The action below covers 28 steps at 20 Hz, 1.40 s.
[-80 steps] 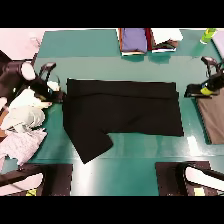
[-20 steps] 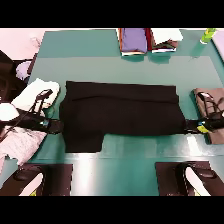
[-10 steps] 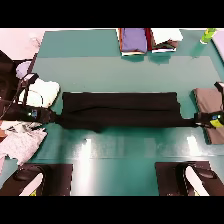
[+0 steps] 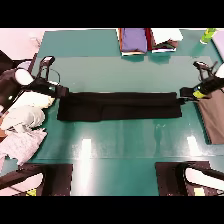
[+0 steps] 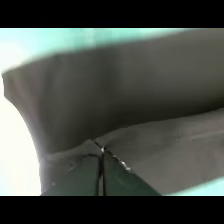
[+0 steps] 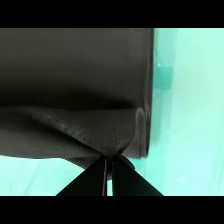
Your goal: Fold the shirts.
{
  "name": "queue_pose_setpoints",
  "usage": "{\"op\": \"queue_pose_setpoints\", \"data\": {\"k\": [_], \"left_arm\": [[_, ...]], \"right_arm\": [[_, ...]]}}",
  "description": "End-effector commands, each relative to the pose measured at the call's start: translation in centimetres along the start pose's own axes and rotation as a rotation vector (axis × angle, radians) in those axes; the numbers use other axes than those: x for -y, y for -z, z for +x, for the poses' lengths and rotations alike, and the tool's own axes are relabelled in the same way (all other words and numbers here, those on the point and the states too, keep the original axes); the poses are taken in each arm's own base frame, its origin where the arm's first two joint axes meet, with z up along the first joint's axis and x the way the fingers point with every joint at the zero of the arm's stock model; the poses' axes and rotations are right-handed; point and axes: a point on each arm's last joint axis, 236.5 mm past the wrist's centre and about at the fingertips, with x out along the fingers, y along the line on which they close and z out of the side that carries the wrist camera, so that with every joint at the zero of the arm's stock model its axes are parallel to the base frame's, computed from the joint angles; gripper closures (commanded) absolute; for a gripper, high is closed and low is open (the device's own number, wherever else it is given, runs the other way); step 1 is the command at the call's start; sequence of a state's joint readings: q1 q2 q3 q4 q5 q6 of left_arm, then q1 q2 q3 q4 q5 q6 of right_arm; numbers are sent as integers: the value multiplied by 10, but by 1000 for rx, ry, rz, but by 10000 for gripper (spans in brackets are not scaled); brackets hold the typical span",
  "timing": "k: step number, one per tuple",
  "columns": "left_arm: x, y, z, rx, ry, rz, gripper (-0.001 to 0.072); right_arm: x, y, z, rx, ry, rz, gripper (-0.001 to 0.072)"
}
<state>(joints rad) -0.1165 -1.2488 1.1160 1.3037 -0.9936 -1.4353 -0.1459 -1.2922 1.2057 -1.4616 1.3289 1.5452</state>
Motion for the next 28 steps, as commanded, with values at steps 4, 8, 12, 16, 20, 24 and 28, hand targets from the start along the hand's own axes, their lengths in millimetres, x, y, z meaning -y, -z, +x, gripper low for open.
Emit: {"op": "queue_pose_setpoints", "data": {"k": [4, 8, 12, 16, 20, 24, 28], "left_arm": [[-14, -34, 47, 42, -15, -2, 674], [-14, -35, 45, 38, -15, -9, 212], [-5, -36, 29, -4, 5, 3, 213], [1, -25, 29, -51, 30, -2, 673], [20, -31, 28, -32, 110, -54, 668], [27, -30, 28, -33, 144, -70, 676], [44, -22, 34, -52, 180, -72, 676]], "right_arm": [[-2, -44, 42, -61, -5, 16, 689], [-9, -65, 39, -4, -39, 3, 338], [9, -56, 20, -45, -45, 15, 235], [37, -8, 43, -107, -46, 112, 95], [26, 23, 78, -156, -133, 181, 97], [9, 25, 96, -129, -168, 193, 142], [-4, 13, 93, -73, -162, 136, 662]]}}
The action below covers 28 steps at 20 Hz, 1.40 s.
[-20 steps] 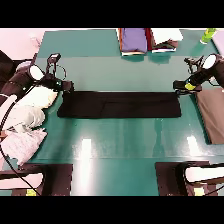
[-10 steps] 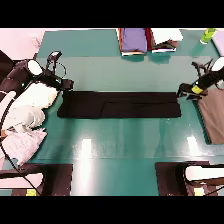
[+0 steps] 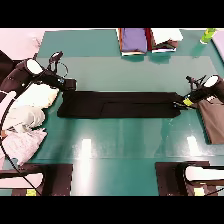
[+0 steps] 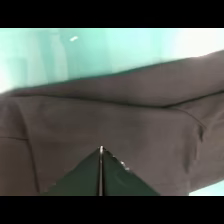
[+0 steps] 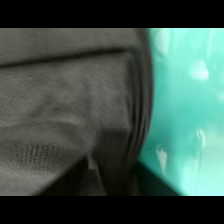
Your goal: Fold the shirts.
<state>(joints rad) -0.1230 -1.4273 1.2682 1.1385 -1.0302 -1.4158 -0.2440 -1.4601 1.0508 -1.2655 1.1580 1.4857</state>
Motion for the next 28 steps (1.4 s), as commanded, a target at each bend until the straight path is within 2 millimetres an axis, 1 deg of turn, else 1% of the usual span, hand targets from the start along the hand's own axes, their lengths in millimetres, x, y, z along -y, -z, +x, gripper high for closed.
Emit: {"op": "queue_pose_setpoints", "data": {"k": [1, 2, 4, 6, 7, 9, 10, 11, 13, 15, 17, 18, 19, 22, 25, 26, 28], "left_arm": [[22, 7, 9, -16, 40, 16, 677], [34, 9, 16, -16, 50, 41, 677], [65, 11, 32, -8, 75, 92, 677], [102, 20, 52, -20, 113, 143, 677], [122, 26, 64, -32, 130, 180, 677], [156, 33, 84, -51, 160, 243, 677], [170, 36, 93, -66, 173, 267, 677], [183, 40, 103, -85, 184, 290, 678], [199, 49, 122, -120, 196, 313, 677], [207, 57, 137, -150, 205, 325, 677], [211, 62, 146, -166, 217, 313, 677], [210, 64, 149, -173, 217, 310, 677], [209, 65, 150, -177, 214, 310, 677], [209, 64, 150, -175, 215, 310, 677], [206, 61, 149, -172, 211, 295, 677], [203, 57, 147, -170, 210, 289, 677], [197, 38, 131, -143, 209, 278, 677]], "right_arm": [[-12, -7, -2, 54, -3, -42, 690], [-15, -8, -7, 67, -4, -50, 691], [-22, -11, -26, 89, -11, -69, 692], [-34, -15, -54, 117, -23, -96, 693], [-43, -16, -71, 136, -31, -117, 692], [-64, -13, -102, 157, -44, -175, 692], [-78, -11, -117, 171, -50, -206, 693], [-91, -10, -130, 191, -57, -236, 693], [-121, -9, -158, 245, -75, -297, 693], [-156, -7, -182, 289, -122, -360, 692], [-194, -1, -202, 327, -212, -417, 692], [-209, 2, -211, 343, -246, -443, 693], [-219, 6, -216, 352, -262, -466, 692], [-238, 14, -224, 365, -281, -507, 693], [-252, 18, -224, 373, -298, -529, 692], [-256, 19, -225, 380, -305, -536, 692], [-266, 22, -224, 390, -318, -550, 693]]}}
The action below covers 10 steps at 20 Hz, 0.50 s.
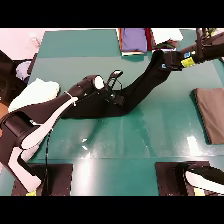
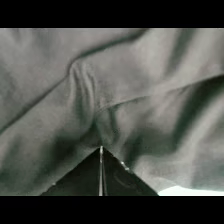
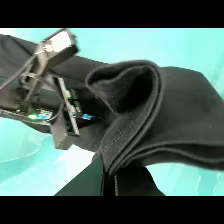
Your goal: Fold the shirts.
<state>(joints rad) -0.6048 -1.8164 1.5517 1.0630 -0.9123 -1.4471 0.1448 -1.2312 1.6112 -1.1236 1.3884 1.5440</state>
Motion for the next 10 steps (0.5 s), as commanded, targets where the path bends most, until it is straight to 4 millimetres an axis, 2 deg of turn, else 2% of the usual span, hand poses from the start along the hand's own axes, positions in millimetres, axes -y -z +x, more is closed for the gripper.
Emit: {"op": "queue_pose_setpoints", "data": {"k": [1, 4, 6, 8, 10], "left_arm": [[-14, -23, -32, 56, -17, -16, 677], [-38, -59, -103, 205, -74, -36, 677], [-59, -78, -164, 316, -129, -40, 677], [-86, -86, -231, 418, -228, -32, 677], [-109, -83, -291, 489, -330, -25, 677]], "right_arm": [[-22, -5, 5, 22, -35, -30, 693], [-46, 1, 27, -15, -77, -67, 692], [-75, 2, 47, -22, -146, -91, 692], [-109, 0, 68, -7, -230, -109, 692], [-144, 2, 93, 4, -303, -124, 693]]}}
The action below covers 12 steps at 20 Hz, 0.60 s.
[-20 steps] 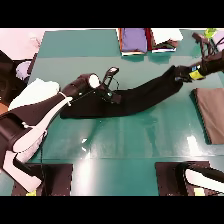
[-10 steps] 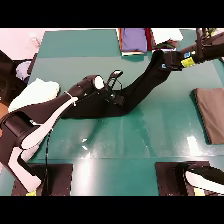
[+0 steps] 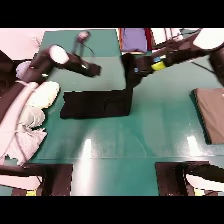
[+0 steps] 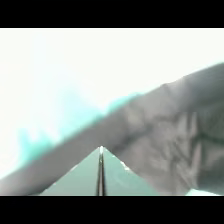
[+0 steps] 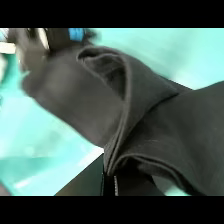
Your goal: Fold the shirts.
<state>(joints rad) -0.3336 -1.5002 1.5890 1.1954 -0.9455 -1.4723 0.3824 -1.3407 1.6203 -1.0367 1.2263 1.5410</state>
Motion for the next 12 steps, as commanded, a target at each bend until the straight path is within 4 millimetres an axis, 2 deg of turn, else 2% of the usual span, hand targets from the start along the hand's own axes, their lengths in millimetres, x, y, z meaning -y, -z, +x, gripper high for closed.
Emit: {"op": "queue_pose_setpoints", "data": {"k": [1, 3, 5, 6, 9, 11, 12], "left_arm": [[-62, -37, -96, 146, -189, 38, 676], [-86, -44, -140, 199, -280, 43, 676], [-99, -46, -173, 229, -340, 44, 676], [-102, -45, -182, 236, -352, 38, 676], [-103, -40, -192, 226, -367, 36, 676], [-103, -37, -191, 211, -364, 32, 676], [-103, -35, -191, 204, -363, 31, 676]], "right_arm": [[-55, -9, 54, 45, -139, -27, 692], [-77, -6, 91, 55, -186, -37, 691], [-93, 4, 136, 56, -199, -45, 691], [-102, 10, 159, 64, -207, -47, 691], [-136, 29, 218, 91, -259, -79, 690], [-163, 34, 245, 97, -289, -118, 671], [-178, 32, 256, 114, -309, -158, 453]]}}
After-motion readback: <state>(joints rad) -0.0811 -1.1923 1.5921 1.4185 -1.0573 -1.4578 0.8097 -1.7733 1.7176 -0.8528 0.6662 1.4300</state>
